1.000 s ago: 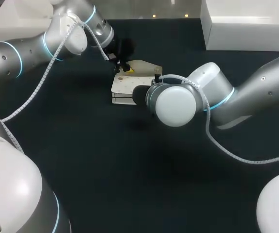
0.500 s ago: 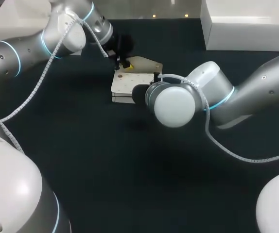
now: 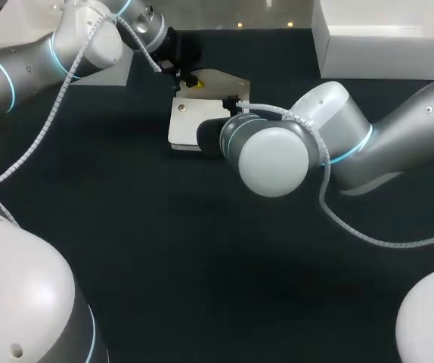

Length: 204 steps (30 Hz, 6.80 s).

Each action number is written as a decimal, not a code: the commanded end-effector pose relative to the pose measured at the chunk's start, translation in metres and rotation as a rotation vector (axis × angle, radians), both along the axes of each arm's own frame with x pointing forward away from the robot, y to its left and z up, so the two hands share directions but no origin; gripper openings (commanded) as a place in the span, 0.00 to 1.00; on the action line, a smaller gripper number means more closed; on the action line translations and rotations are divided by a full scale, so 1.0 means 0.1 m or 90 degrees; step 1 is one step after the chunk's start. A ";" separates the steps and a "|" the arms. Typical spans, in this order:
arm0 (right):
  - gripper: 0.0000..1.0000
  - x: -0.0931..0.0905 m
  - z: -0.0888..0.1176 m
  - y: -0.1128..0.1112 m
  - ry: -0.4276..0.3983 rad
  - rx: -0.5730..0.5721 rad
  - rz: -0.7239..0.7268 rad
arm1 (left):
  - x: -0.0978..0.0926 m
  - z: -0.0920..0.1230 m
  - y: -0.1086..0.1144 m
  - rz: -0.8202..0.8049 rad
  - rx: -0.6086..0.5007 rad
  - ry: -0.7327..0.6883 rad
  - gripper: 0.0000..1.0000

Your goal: Pick up the bag, open it, inspect its contents, close it, and place it on the opposite side

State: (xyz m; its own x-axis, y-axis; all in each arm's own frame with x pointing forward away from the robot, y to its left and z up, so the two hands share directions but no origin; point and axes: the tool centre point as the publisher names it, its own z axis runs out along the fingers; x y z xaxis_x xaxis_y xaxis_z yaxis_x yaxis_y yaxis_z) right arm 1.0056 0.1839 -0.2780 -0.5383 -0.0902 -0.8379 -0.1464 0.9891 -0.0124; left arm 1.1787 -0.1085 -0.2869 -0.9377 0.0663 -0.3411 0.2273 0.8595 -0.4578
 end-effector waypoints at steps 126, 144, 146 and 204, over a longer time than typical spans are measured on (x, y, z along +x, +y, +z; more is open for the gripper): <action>0.00 0.90 -0.31 0.02 0.234 -0.007 -0.010 | -0.54 0.78 0.10 0.039 -0.114 0.086 0.00; 1.00 0.90 -0.47 0.01 0.248 0.005 -0.029 | -0.57 0.71 -0.01 -0.020 -0.092 0.126 0.00; 1.00 0.91 -0.48 0.00 0.246 0.005 -0.029 | -0.57 0.70 -0.01 -0.022 -0.091 0.129 0.00; 0.42 0.82 -0.02 -0.03 0.132 0.022 -0.034 | -0.65 0.78 -0.03 -0.021 -0.070 0.112 0.00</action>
State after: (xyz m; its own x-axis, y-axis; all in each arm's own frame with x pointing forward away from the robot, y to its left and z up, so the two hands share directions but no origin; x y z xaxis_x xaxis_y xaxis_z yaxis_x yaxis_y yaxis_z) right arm 1.1034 0.1865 -0.2886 -0.7342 -0.0360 -0.6779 -0.0913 0.9948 0.0461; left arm 1.1210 -0.1114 -0.2146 -0.9823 0.0778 -0.1703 0.1647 0.7918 -0.5882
